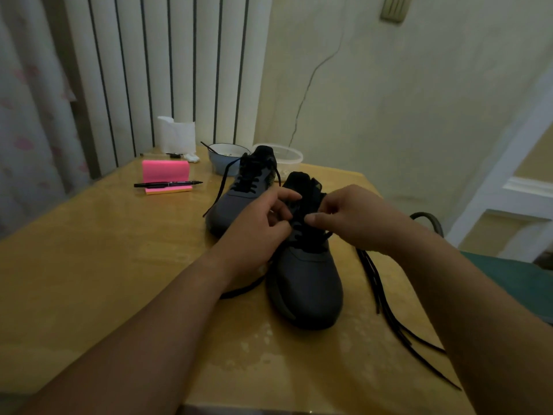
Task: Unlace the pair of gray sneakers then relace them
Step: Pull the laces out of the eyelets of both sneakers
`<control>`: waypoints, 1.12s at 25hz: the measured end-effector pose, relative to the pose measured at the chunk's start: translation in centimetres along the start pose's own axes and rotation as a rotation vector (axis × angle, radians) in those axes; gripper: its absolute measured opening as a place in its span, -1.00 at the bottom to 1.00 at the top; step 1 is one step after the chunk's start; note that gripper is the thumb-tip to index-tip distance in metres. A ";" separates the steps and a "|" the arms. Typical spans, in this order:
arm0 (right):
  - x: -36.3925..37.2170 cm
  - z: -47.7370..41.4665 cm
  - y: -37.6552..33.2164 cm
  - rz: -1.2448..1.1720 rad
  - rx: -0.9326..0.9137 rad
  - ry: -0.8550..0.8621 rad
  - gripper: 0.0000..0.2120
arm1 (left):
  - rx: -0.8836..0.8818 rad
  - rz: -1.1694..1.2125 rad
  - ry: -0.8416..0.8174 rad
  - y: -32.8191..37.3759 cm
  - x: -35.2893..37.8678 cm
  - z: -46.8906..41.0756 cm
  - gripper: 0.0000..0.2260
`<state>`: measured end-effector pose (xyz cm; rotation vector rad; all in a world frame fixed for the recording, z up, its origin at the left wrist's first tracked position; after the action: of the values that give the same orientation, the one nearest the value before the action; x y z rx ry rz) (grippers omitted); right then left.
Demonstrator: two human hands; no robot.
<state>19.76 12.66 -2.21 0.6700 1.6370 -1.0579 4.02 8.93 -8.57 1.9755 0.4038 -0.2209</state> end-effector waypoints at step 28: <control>2.4 2.0 2.5 -0.232 -0.107 0.257 -0.62 | -0.045 -0.914 0.331 7.4 -7.7 -1.0 -0.52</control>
<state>21.94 11.87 -5.46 0.5726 2.0181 -1.0714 -0.34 5.54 0.64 1.6566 1.5024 -0.4483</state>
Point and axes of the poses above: each hand's wrist, its own z-axis away from the middle knuckle, its own x-axis out of the palm, y = z × x, the point moved 7 cm from there along -z, towards the middle knuckle
